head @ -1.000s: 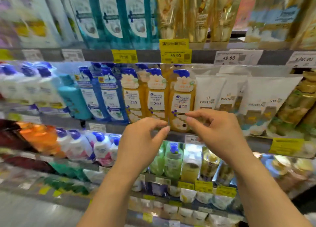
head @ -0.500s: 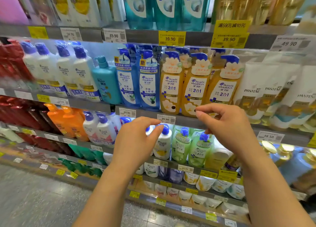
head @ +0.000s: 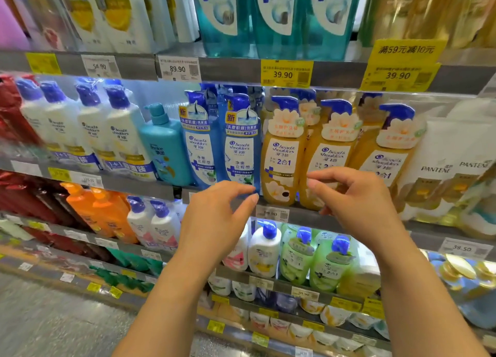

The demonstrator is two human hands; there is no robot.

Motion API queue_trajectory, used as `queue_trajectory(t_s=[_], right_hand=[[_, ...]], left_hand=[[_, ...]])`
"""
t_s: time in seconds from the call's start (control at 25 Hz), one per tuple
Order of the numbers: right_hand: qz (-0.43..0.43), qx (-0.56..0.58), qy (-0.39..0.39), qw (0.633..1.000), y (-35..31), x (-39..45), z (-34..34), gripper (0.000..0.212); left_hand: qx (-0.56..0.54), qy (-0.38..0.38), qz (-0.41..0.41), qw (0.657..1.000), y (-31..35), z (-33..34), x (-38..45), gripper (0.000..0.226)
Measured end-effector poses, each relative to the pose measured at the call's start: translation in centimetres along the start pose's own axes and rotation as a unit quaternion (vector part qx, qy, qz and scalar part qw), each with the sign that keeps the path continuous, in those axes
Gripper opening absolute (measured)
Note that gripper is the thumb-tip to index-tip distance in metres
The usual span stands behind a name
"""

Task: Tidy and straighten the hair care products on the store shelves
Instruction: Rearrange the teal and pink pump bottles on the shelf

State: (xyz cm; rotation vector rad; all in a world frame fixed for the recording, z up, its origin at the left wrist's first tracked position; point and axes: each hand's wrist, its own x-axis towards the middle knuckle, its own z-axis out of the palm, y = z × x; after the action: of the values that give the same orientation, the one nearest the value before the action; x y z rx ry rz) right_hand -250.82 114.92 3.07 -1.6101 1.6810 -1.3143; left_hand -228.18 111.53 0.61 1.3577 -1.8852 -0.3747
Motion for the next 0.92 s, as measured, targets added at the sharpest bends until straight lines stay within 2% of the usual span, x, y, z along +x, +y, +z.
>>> queue_trajectory(t_s=[0.32, 0.56, 0.76, 0.92], right_hand=[[-0.042, -0.046, 0.002, 0.998, -1.4, 5.6, 2.1, 0.015], [-0.027, -0.060, 0.031, 0.997, -2.6, 6.8, 4.6, 0.015], [-0.012, -0.074, 0.066, 0.995, -4.8, 6.5, 8.6, 0.009], [0.008, -0.055, 0.093, 0.994, -6.2, 5.9, 11.7, 0.010]], left_hand=[[0.008, 0.030, 0.035, 0.999, -1.9, -0.2, 5.7, 0.016], [-0.016, 0.032, 0.082, 0.996, -3.8, -1.5, 8.7, 0.015], [-0.042, -0.020, 0.144, 0.988, -5.7, -4.1, 11.5, 0.019], [-0.066, -0.026, 0.162, 0.984, -8.8, -6.0, 12.8, 0.018]])
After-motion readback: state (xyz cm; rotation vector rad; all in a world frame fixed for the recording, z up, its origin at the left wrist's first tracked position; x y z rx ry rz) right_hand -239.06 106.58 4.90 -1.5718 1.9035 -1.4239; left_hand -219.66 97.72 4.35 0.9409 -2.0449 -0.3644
